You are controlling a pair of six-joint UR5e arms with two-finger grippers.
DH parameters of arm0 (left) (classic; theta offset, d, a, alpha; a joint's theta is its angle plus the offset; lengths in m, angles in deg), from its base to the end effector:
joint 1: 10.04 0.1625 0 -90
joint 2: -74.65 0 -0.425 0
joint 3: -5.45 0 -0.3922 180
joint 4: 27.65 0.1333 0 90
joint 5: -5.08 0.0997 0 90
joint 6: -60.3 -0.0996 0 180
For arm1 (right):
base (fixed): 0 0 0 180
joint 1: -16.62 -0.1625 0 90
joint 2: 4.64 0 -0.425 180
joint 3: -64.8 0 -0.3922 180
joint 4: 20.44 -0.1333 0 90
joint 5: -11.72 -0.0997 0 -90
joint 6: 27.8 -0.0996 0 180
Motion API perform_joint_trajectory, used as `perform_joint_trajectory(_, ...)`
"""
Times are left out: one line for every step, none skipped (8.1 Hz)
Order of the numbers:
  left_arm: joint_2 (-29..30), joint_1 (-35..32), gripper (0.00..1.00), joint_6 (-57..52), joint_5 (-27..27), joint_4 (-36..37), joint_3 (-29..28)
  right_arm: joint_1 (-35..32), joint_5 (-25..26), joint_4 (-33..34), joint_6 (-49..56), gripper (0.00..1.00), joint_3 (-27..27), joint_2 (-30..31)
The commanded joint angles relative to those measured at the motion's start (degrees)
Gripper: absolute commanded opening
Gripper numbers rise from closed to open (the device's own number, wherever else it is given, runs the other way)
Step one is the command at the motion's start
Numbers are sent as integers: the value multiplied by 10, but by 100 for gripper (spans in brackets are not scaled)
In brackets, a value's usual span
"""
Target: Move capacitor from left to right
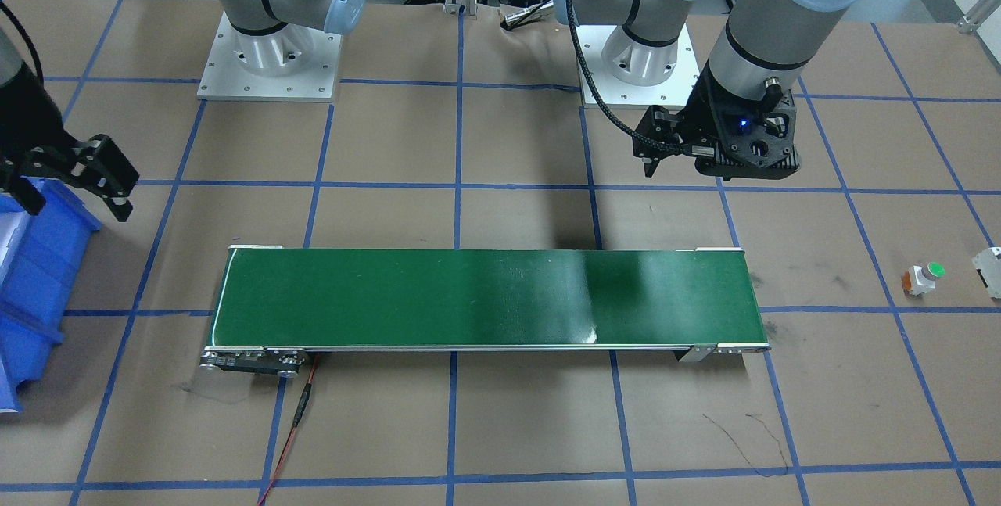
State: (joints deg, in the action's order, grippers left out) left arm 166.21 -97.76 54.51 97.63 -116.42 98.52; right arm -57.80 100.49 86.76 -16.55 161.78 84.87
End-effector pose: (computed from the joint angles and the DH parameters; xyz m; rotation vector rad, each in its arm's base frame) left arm -0.1090 -0.5008 0.4504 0.0970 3.0984 0.0966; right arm -0.0059 -0.5253 0.4552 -0.1147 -3.1096 0.2654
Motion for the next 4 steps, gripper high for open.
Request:
perform_joint_trajectory(0,0,100,0,0,0,0,-93,2,-32,-132,100,0,7)
perform_joint_trajectory(0,0,100,0,0,0,0,-115,3,-35,-155,100,1,6)
perform_joint_trajectory(0,0,100,0,-1,0,0,-137,3,-36,-182,100,1,6)
perform_joint_trajectory(0,1,100,0,-1,0,0,-155,6,-35,-218,100,1,6)
